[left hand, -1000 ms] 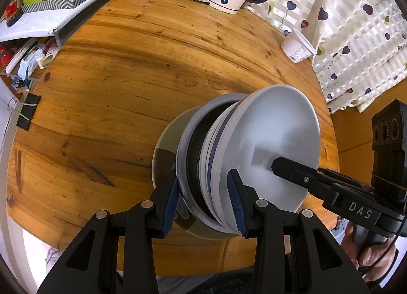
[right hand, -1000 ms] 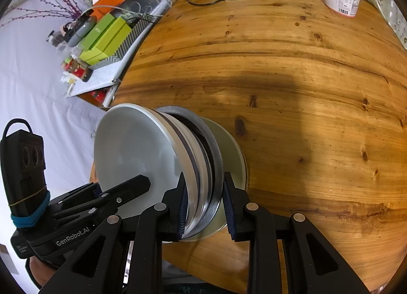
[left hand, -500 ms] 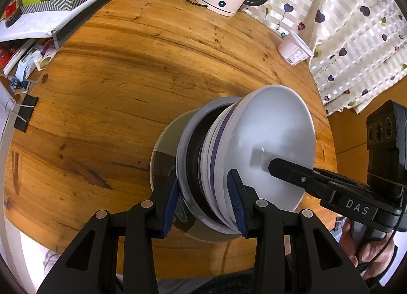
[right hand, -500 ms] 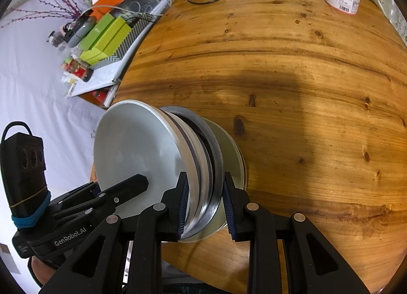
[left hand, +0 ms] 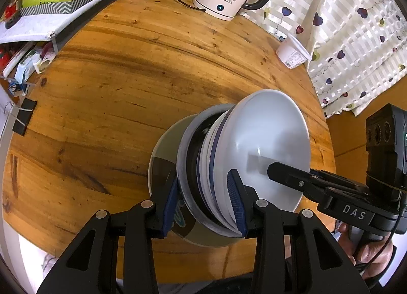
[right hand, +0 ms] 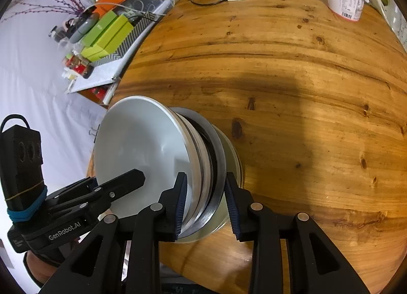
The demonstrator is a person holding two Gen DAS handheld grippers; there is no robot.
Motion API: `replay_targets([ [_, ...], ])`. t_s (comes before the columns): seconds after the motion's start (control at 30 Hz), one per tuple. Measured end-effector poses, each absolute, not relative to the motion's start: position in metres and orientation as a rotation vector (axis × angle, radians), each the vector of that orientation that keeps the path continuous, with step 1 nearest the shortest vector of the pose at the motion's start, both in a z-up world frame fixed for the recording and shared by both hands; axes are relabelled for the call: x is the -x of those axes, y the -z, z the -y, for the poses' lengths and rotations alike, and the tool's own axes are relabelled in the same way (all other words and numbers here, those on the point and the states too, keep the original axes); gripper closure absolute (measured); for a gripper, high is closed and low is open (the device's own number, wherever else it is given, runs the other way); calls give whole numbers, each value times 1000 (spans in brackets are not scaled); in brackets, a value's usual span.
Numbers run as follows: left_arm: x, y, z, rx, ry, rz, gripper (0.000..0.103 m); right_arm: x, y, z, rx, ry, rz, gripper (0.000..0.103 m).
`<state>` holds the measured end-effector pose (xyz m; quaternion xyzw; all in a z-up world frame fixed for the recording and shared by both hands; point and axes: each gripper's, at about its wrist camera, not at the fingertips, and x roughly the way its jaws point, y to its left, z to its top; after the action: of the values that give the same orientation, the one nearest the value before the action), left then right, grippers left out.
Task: Organize plates and bowls
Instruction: 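Hold the bowl stack above the fish-logo plate stack and level it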
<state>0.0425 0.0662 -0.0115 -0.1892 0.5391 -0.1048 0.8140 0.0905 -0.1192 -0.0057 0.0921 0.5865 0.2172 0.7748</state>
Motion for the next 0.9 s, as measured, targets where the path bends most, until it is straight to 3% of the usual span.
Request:
replay_targets([
  [0.37,-44,10,-66,386,221,-1128,63,-93,-7,123,-180,-460,-1191,73],
  [0.67,-45,3,-74,388,197,-1089,63,-92,-10,121,-162,-468,-1152,87],
  [0.9,-51,-7,-82,389,186,-1030,63,-90,-14,120,-143,-473,-1125,92],
])
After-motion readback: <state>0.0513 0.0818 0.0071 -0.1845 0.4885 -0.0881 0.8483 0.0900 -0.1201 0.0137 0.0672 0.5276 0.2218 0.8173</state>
